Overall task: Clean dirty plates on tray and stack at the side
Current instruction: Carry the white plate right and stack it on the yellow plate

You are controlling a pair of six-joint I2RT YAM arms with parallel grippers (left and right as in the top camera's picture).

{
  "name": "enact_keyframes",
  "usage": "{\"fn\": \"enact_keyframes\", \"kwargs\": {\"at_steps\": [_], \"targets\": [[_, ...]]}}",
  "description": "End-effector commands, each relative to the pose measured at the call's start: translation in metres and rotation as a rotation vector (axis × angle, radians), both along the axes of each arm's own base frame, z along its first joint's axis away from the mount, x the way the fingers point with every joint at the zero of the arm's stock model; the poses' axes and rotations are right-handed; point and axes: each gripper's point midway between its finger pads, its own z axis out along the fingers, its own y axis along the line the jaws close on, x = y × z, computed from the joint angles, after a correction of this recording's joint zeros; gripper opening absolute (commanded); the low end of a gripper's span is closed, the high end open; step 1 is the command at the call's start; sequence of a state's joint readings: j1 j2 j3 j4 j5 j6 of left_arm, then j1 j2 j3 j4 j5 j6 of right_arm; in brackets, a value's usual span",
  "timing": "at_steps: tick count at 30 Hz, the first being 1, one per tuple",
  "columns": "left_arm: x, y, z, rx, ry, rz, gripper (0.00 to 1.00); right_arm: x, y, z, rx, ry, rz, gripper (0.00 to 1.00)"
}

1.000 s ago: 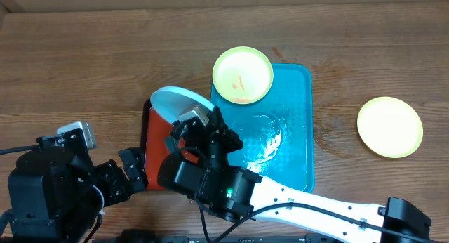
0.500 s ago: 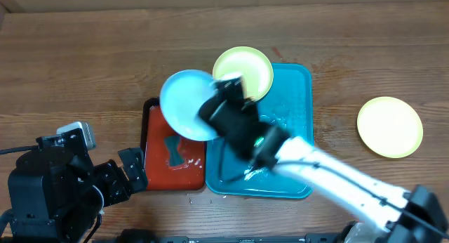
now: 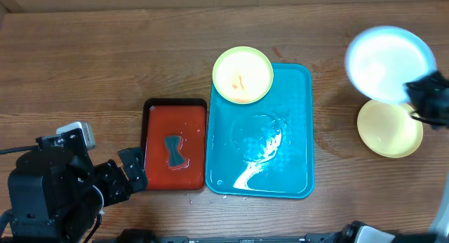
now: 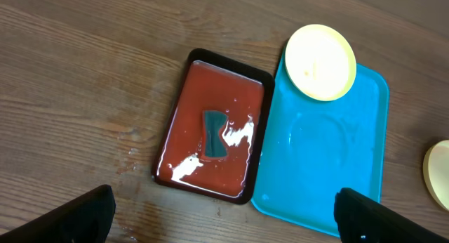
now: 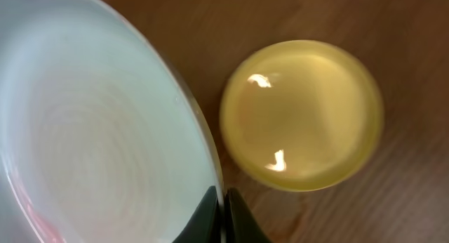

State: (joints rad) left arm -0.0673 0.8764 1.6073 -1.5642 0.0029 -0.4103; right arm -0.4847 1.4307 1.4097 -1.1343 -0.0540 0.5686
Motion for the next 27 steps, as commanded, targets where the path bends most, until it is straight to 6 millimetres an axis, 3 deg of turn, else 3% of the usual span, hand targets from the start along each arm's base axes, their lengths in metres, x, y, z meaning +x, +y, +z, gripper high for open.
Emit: {"fn": "enact_keyframes", "kwargs": {"at_steps": [1,4,9,14,15,16,19,24,27], "targets": [[0.000,0.003,0.002,0.024,-0.008,-0.002,1.00,-0.017,-0.037,-0.033,0.100,0.082,-0.123,0.04],[0.000,0.003,0.002,0.024,-0.008,-0.002,1.00,-0.026,-0.053,-0.063,0.146,0.165,-0.174,0.04],[0.000,0.003,0.002,0.024,-0.008,-0.002,1.00,-0.047,-0.060,-0.117,0.155,0.342,-0.209,0.04],[0.000,0.003,0.002,0.024,-0.008,-0.002,1.00,-0.052,-0.057,-0.139,0.164,0.373,-0.197,0.04],[0.000,0.003,0.002,0.024,-0.008,-0.002,1.00,-0.046,-0.052,-0.138,0.183,0.351,-0.163,0.11],[0.000,0.003,0.002,0.024,-0.008,-0.002,1.00,-0.039,-0.045,-0.135,0.215,0.314,-0.115,0.27],[0.000,0.003,0.002,0.024,-0.008,-0.002,1.00,-0.017,-0.021,-0.111,0.307,0.181,-0.020,0.42],[0.000,0.003,0.002,0.024,-0.008,-0.002,1.00,0.012,0.029,-0.045,0.272,-0.036,0.242,0.45],[0.000,0.003,0.002,0.024,-0.008,-0.002,1.00,0.022,0.074,-0.005,0.176,-0.136,0.429,0.40]]}}
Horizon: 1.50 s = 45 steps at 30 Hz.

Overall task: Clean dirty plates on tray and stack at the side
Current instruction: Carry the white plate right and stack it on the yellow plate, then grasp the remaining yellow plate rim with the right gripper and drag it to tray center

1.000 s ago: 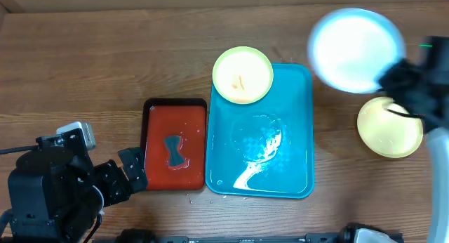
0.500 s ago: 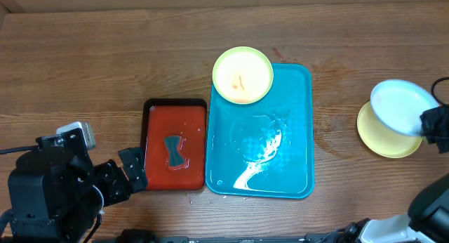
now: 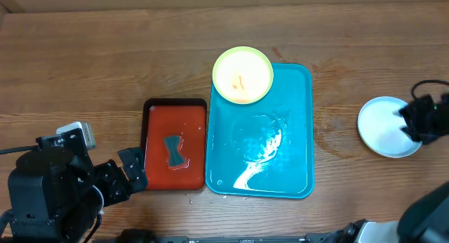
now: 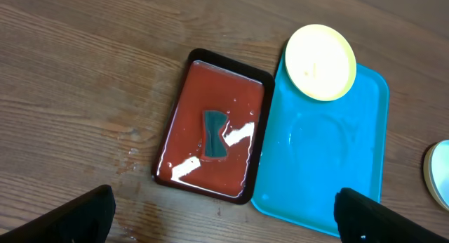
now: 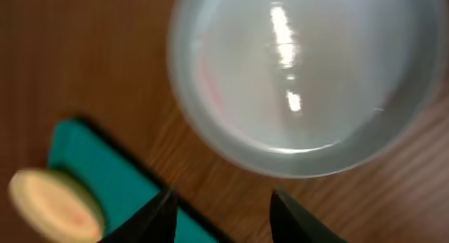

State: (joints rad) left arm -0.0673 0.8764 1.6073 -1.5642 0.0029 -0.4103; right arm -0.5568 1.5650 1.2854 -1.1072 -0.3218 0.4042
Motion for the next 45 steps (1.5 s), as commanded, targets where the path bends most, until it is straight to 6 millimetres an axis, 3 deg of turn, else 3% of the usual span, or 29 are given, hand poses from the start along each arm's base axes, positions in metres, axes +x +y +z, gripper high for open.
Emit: {"fn": "enact_keyframes", "kwargs": {"at_steps": [1,4,7,9,11,12,14,19,20,22,24,26,30,31,33,34,42,45], "targets": [[0.000,0.003,0.002,0.024,-0.008,-0.002,1.00,0.025,0.067,0.079,-0.092,-0.295,0.311,0.38],[0.000,0.003,0.002,0.024,-0.008,-0.002,1.00,0.034,0.133,0.108,-0.174,-0.447,0.594,0.31],[0.000,0.003,0.002,0.024,-0.008,-0.002,1.00,0.040,0.194,0.118,-0.247,-0.530,0.792,0.40],[0.000,0.003,0.002,0.024,-0.008,-0.002,1.00,0.051,0.222,0.113,-0.362,-0.537,0.860,0.41],[0.000,0.003,0.002,0.024,-0.008,-0.002,1.00,0.065,0.238,0.104,-0.483,-0.527,0.880,0.48],[0.000,0.003,0.002,0.024,-0.008,-0.002,1.00,0.077,0.248,0.096,-0.561,-0.519,0.883,0.53],[0.000,0.003,0.002,0.024,-0.008,-0.002,1.00,0.100,0.259,0.075,-0.678,-0.501,0.911,0.53],[0.000,0.003,0.002,0.024,-0.008,-0.002,1.00,0.148,0.268,0.019,-0.781,-0.476,0.996,0.62],[0.000,0.003,0.002,0.024,-0.008,-0.002,1.00,0.160,0.266,0.002,-0.794,-0.467,1.005,0.63],[0.000,0.003,0.002,0.024,-0.008,-0.002,1.00,0.179,0.260,-0.021,-0.805,-0.465,0.985,0.75],[0.000,0.003,0.002,0.024,-0.008,-0.002,1.00,0.194,0.252,-0.041,-0.807,-0.461,0.960,0.76],[0.000,0.003,0.002,0.024,-0.008,-0.002,1.00,0.203,0.250,-0.061,-0.773,-0.468,0.962,0.79],[0.000,0.003,0.002,0.024,-0.008,-0.002,1.00,0.202,0.269,-0.094,-0.607,-0.501,1.042,0.79],[0.000,0.003,0.002,0.024,-0.008,-0.002,1.00,0.201,0.273,-0.100,-0.580,-0.503,1.056,0.77],[0.000,0.003,0.002,0.024,-0.008,-0.002,1.00,0.193,0.286,-0.109,-0.493,-0.512,1.099,0.51],[0.000,0.003,0.002,0.024,-0.008,-0.002,1.00,0.191,0.290,-0.109,-0.479,-0.514,1.106,0.46],[0.000,0.003,0.002,0.024,-0.008,-0.002,1.00,0.172,0.285,-0.124,-0.377,-0.388,0.999,0.25],[0.000,0.003,0.002,0.024,-0.008,-0.002,1.00,0.172,0.285,-0.124,-0.377,-0.385,0.998,0.24]]}}
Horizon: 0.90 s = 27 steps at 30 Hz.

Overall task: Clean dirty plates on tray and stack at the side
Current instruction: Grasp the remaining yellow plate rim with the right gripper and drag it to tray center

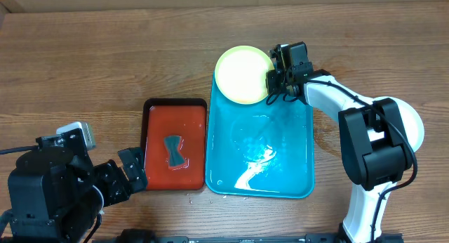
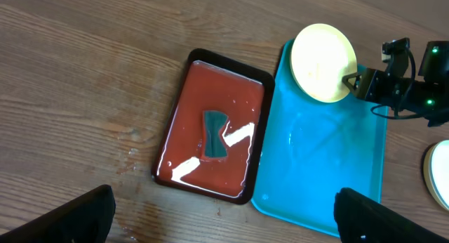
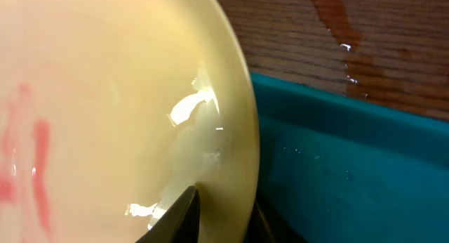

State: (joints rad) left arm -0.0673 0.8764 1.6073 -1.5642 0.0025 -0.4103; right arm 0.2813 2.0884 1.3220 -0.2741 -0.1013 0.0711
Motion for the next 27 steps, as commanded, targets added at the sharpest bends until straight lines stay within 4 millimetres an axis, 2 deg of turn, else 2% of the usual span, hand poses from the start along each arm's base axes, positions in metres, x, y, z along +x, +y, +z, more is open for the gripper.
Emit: {"fn": "enact_keyframes", "kwargs": {"at_steps": [1,3,6,9,11,14,15,17,19,21,24,27], "targets": [[0.000,0.003,0.002,0.024,-0.008,-0.002,1.00,0.002,0.001,0.002,0.030,0.006,-0.026,0.19],[0.000,0.003,0.002,0.024,-0.008,-0.002,1.00,0.002,0.001,0.005,0.029,0.007,-0.029,0.04],[0.000,0.003,0.002,0.024,-0.008,-0.002,1.00,-0.003,-0.001,0.016,0.050,0.023,-0.069,0.04],[0.000,0.003,0.002,0.024,-0.008,-0.002,1.00,-0.009,-0.003,0.044,0.070,0.018,-0.095,0.04],[0.000,0.003,0.002,0.024,-0.008,-0.002,1.00,-0.017,-0.005,0.071,0.076,0.002,-0.094,0.04],[0.000,0.003,0.002,0.024,-0.008,-0.002,1.00,-0.036,-0.011,0.109,0.080,-0.009,-0.094,0.04],[0.000,0.003,0.002,0.024,-0.008,-0.002,1.00,-0.055,-0.017,0.130,0.087,0.014,-0.122,0.04],[0.000,0.003,0.002,0.024,-0.008,-0.002,1.00,-0.077,-0.023,0.141,0.098,0.065,-0.166,0.04],[0.000,0.003,0.002,0.024,-0.008,-0.002,1.00,-0.099,-0.028,0.142,0.104,0.144,-0.221,0.04],[0.000,0.003,0.002,0.024,-0.008,-0.002,1.00,-0.115,-0.032,0.135,0.101,0.222,-0.272,0.04],[0.000,0.003,0.002,0.024,-0.008,-0.002,1.00,-0.139,-0.039,0.110,0.091,0.353,-0.369,0.04],[0.000,0.003,0.002,0.024,-0.008,-0.002,1.00,-0.161,-0.042,0.077,0.096,0.445,-0.474,0.04]]}}
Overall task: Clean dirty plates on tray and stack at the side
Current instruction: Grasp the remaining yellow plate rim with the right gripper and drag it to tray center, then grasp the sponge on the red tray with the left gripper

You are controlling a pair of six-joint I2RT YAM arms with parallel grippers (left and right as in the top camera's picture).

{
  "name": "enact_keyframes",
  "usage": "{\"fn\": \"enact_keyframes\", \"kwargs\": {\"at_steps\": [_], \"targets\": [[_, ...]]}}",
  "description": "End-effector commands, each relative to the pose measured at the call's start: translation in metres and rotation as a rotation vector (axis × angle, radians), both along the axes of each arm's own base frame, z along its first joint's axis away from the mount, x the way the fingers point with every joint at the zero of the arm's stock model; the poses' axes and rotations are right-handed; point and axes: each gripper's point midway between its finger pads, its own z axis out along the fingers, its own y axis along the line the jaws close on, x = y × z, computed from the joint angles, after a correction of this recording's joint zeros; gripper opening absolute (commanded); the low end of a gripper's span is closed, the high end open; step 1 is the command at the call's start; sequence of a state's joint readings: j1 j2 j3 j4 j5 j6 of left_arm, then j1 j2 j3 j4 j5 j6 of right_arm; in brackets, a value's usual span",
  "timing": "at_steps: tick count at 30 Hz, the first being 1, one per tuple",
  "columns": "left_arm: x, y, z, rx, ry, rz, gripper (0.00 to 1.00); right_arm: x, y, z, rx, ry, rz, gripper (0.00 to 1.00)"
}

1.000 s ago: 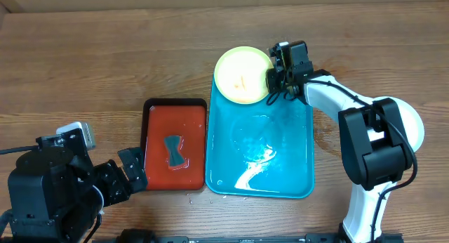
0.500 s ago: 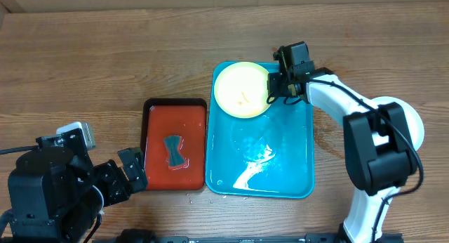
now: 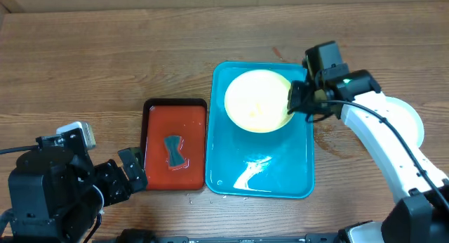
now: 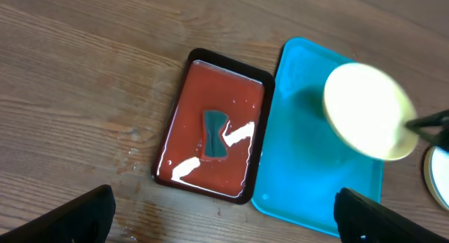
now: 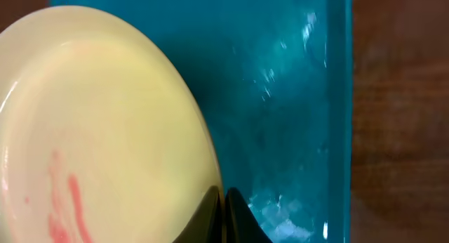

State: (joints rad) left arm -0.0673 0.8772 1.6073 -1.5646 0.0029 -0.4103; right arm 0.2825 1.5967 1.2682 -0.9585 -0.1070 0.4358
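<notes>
A pale yellow plate (image 3: 257,101) with red smears (image 5: 64,194) hangs tilted over the far half of the blue tray (image 3: 307,155). My right gripper (image 3: 293,102) is shut on its right rim, and in the right wrist view the fingers (image 5: 233,213) pinch that rim over the wet tray (image 5: 287,95). In the left wrist view the plate (image 4: 366,121) shows blurred. At the right side a white plate (image 3: 415,128) lies on a yellow one, partly hidden by my right arm. My left gripper (image 3: 132,171) stands open at the near left with nothing in it.
A red tray (image 3: 156,174) of water with a dark sponge (image 3: 174,150) lies left of the blue tray; the left wrist view shows both tray (image 4: 188,123) and sponge (image 4: 214,134). Wet patches mark the wood right of the blue tray.
The yellow plate lay over the blue tray's far-left corner with my right gripper at its rim. Now the gripper is shut on that rim and the plate is raised over the tray.
My right gripper held a white plate above a yellow plate at the right side. Then the white plate lay on that yellow plate and the gripper was open. It then stood at the dirty yellow plate's rim, and now holds that plate over the tray. The left arm stayed still.
</notes>
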Motion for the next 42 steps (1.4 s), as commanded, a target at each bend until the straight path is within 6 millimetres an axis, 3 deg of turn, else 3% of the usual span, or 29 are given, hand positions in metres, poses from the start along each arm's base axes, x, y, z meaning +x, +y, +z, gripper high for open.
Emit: {"fn": "enact_keyframes", "kwargs": {"at_steps": [1,5,9,13,17,19,21,22,29,33,35,37,40,41,42], "targets": [[0.000,0.003,0.002,0.024,-0.009,-0.002,1.00,-0.029,-0.004,-0.049,0.018,0.150,-0.194,0.04],[0.000,0.003,0.002,0.024,-0.009,-0.002,1.00,-0.045,-0.005,-0.090,0.044,0.178,-0.304,0.04],[0.000,0.003,0.002,0.024,-0.009,-0.002,1.00,-0.047,-0.006,-0.097,0.037,0.161,-0.249,0.06],[0.000,0.003,0.002,0.024,-0.009,-0.002,1.00,-0.043,-0.002,-0.076,0.024,0.092,-0.106,0.13],[0.000,0.003,0.002,0.024,-0.009,-0.002,1.00,-0.039,-0.001,-0.040,0.016,-0.023,0.026,0.17],[0.003,0.002,0.005,0.013,-0.026,0.000,0.99,-0.037,-0.001,-0.009,0.010,-0.147,0.118,0.26],[0.009,0.001,0.011,0.011,-0.059,0.000,1.00,-0.033,-0.006,0.006,-0.006,-0.209,0.107,0.45],[0.009,0.001,0.011,0.009,-0.062,0.000,1.00,-0.032,-0.010,0.011,-0.019,-0.232,0.097,0.49],[0.009,-0.002,0.010,-0.019,-0.055,0.003,1.00,-0.032,-0.012,0.014,-0.030,-0.243,0.091,0.52],[0.016,-0.023,0.012,-0.078,-0.072,-0.108,1.00,-0.031,-0.012,0.014,-0.029,-0.246,0.091,0.53],[0.020,-0.037,0.000,-0.091,-0.031,-0.212,1.00,-0.031,-0.012,0.014,-0.029,-0.245,0.091,0.53],[0.025,-0.034,-0.028,-0.082,0.068,-0.198,1.00,-0.031,-0.012,0.014,-0.029,-0.245,0.090,0.53],[0.031,-0.017,-0.082,-0.028,0.248,-0.096,0.91,-0.032,-0.010,0.014,-0.019,-0.243,0.095,0.52],[0.034,-0.007,-0.121,-0.009,0.364,-0.004,0.90,-0.033,-0.008,0.014,-0.009,-0.240,0.100,0.52],[0.036,-0.007,-0.139,-0.010,0.408,0.007,0.88,-0.033,-0.008,0.014,-0.009,-0.239,0.100,0.52]]}}
